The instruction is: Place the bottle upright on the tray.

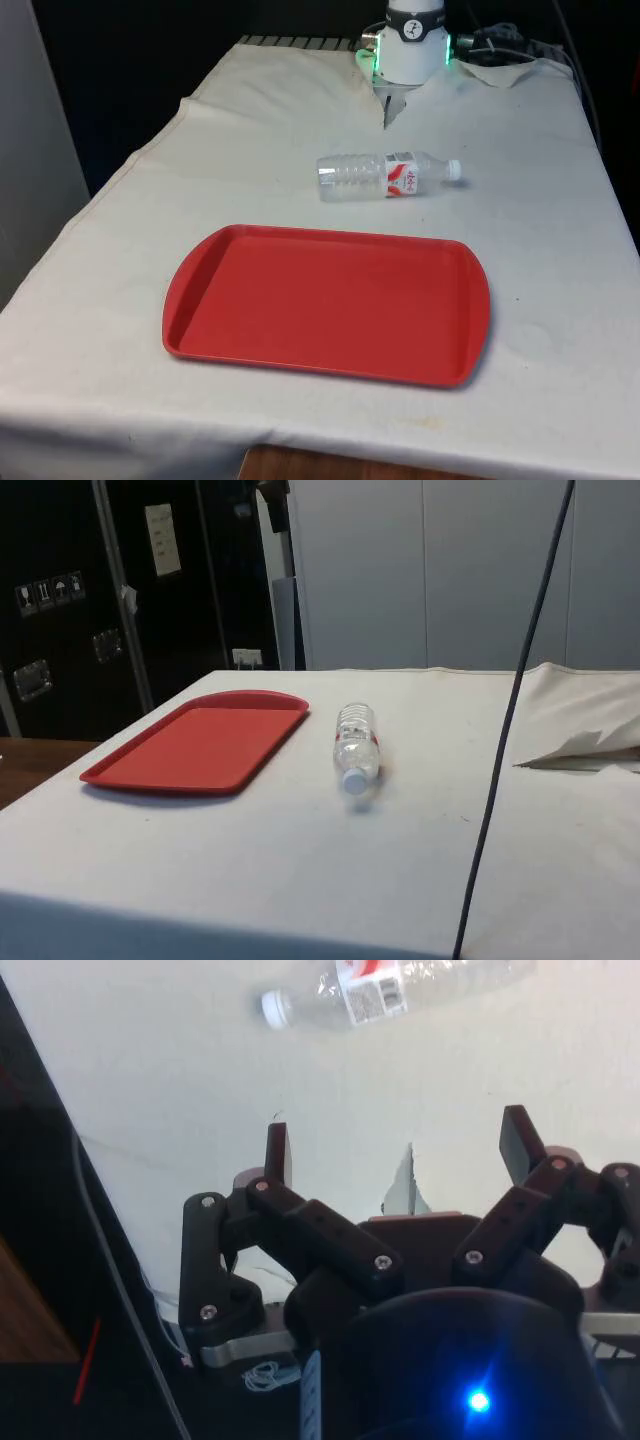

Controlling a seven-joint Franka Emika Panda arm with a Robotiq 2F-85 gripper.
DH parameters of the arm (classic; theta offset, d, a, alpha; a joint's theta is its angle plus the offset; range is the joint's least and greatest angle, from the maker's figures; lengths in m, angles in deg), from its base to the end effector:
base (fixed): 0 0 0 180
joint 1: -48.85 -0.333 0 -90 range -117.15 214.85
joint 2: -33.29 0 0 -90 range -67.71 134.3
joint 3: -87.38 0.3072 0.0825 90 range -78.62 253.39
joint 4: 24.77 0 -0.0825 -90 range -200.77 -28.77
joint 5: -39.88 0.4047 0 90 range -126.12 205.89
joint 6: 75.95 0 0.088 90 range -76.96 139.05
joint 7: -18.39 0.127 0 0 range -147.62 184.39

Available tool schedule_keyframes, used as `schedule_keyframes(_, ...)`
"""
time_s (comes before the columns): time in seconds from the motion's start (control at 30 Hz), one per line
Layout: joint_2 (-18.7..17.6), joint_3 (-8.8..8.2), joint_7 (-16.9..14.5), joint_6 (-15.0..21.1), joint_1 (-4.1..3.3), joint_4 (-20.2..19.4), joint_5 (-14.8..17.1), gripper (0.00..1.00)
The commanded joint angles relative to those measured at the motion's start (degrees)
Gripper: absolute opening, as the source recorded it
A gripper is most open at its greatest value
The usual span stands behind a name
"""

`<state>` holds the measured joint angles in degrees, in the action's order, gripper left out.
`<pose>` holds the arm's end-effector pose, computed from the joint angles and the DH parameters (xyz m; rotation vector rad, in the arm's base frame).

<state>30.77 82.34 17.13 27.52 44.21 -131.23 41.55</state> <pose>0.5809 -0.0006 0.4479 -3.1125 -0.0105 0.1489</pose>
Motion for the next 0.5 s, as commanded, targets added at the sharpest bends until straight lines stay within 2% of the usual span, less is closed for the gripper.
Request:
schedule_keyframes(0.0,1.2,0.06,0.3,0.9,-0.06,-1.4,-0.3,1.0)
schedule_keyframes(0.03,0.0,0.0,0.0,0.0,0.0,0.0,0.0,1.0)
schedule_keyframes(0.07,1.6,0.06,0.3,1.0,-0.06,-1.9,-0.3,1.0)
schedule_keyframes(0.3,4.7,0.11,0.3,2.5,-0.06,-6.1,-0.4,1.0)
schedule_keyframes(0.33,4.5,0.06,0.0,1.8,0.0,-5.9,-0.1,1.0)
schedule_keyframes(0.47,6.9,0.06,0.2,3.7,0.0,-9.1,-0.3,1.0)
